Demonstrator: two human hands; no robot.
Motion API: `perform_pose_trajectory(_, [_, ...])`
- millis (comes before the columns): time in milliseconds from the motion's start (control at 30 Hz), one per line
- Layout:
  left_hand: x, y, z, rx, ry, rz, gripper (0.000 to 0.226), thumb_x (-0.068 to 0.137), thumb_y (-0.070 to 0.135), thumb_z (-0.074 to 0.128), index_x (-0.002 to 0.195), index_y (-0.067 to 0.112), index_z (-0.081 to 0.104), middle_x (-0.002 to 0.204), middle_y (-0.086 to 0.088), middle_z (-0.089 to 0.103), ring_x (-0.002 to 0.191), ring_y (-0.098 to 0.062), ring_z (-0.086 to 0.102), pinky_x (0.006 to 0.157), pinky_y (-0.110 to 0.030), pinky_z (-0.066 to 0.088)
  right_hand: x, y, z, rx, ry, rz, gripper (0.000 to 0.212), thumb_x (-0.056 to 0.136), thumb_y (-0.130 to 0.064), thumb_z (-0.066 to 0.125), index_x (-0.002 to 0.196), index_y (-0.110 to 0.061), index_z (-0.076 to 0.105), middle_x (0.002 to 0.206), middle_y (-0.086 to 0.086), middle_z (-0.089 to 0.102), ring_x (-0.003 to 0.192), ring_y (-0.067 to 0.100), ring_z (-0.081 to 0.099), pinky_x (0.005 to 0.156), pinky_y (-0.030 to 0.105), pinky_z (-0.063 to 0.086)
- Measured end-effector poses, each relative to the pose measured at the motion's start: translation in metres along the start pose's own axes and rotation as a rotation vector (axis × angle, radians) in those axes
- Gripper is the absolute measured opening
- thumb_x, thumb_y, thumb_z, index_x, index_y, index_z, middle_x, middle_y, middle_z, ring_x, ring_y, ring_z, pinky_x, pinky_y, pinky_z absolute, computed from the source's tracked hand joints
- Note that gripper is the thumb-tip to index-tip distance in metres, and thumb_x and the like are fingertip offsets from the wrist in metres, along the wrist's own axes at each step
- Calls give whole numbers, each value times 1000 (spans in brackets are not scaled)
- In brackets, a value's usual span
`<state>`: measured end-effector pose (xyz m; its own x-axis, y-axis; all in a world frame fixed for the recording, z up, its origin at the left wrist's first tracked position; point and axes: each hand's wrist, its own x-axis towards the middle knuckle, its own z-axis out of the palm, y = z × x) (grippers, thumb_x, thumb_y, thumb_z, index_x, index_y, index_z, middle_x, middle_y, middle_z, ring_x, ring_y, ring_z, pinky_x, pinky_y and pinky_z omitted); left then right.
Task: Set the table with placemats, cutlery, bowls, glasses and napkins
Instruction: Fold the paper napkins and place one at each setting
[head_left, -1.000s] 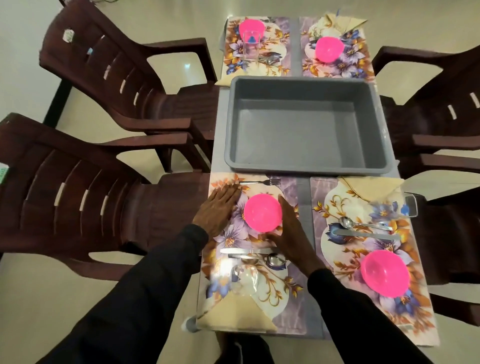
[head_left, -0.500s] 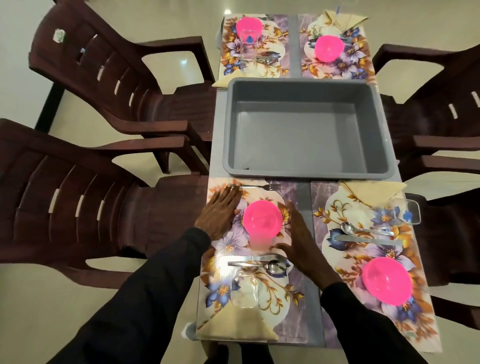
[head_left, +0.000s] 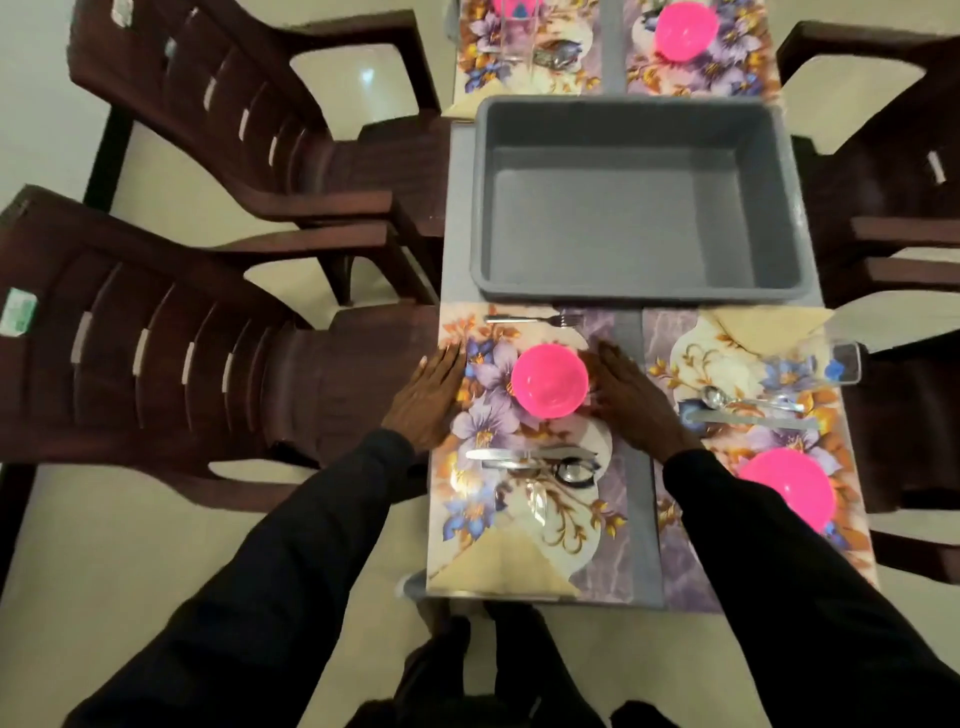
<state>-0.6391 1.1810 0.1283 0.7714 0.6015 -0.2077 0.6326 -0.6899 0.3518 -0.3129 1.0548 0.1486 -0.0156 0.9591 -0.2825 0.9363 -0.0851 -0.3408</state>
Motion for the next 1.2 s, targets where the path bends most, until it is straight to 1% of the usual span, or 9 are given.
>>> perform_pose_trajectory(200, [-1, 0, 6, -62, -11, -29, 91, 100, 41, 60, 164, 9, 4, 173, -10, 3, 159, -24, 1, 127, -37, 17, -3, -3, 0, -33, 17, 6, 98, 83, -76, 38, 161, -21, 17, 169, 7, 10, 156, 25, 9, 123, 51, 25])
perform_pose_trajectory(500, [0, 10, 0, -75, -78, -63, 106, 93, 47, 67, 164, 6, 0, 172, -13, -5, 159, -30, -4, 126, -43, 23, -8, -3, -2, 45, 18, 44, 95, 82, -74, 39, 162, -28, 14, 170, 1, 7, 156, 24, 10, 120, 49, 26])
perform_pose_trajectory(600, [-1, 8, -3, -85, -91, -58, 107, 93, 50, 67, 164, 8, -1, 172, -12, -5, 159, -28, -5, 127, -46, 24, -10, -8, -2, 63, 43, 44, 87, 88, -59, 57, 160, -27, 21, 169, 2, 15, 155, 24, 15, 119, 48, 28])
perform_pose_trajectory(700, [-6, 11, -15, -150, -3, -53, 100, 95, 45, 66, 164, 9, 3, 172, -11, 1, 158, -23, -1, 128, -45, 21, -18, -15, -15, 122, 277, 62, 55, 94, -16, 67, 147, -15, 48, 154, 12, 46, 143, 29, 42, 112, 51, 44])
perform_pose_trajectory(767, [-9, 11, -25, -179, 112, -61, 96, 97, 52, 60, 164, 11, 4, 173, -8, 3, 159, -20, 1, 129, -41, 16, -24, -19, -34, 120, 539, 54, 33, 100, -13, 52, 130, -3, 62, 134, 19, 63, 126, 33, 58, 104, 46, 50])
perform_pose_trajectory(867, [6, 7, -45, -108, 267, -21, 88, 100, 34, 63, 164, 7, 9, 172, -13, 6, 159, -24, 4, 127, -41, 18, -18, -4, -58, -27, 775, 86, 33, 96, 0, 51, 127, 4, 62, 129, 23, 63, 123, 36, 57, 108, 42, 45])
perform_pose_trajectory(967, [46, 11, -70, 28, 356, 105, 72, 102, 16, 54, 161, -1, 17, 170, -21, 10, 158, -33, 10, 127, -48, 22, 4, 29, -70, -203, 570, 231, 65, 88, 2, 63, 149, 0, 40, 154, 26, 38, 145, 42, 33, 121, 52, 25])
perform_pose_trajectory(1067, [81, 20, -81, 88, 267, 119, 69, 104, 28, 40, 161, 0, 14, 170, -21, 5, 158, -36, 6, 126, -48, 21, 19, 47, -64, -277, 305, 320, 82, 93, -28, 66, 157, -4, 23, 162, 29, 18, 150, 47, 17, 120, 61, 19])
perform_pose_trajectory(1200, [97, 25, -75, 133, 165, 74, 69, 106, 42, 22, 164, 8, 3, 171, -14, -7, 158, -32, -6, 128, -48, 17, 27, 54, -57, -255, 275, 299, 86, 95, -34, 62, 160, -6, 13, 164, 28, 11, 152, 46, 11, 119, 65, 16])
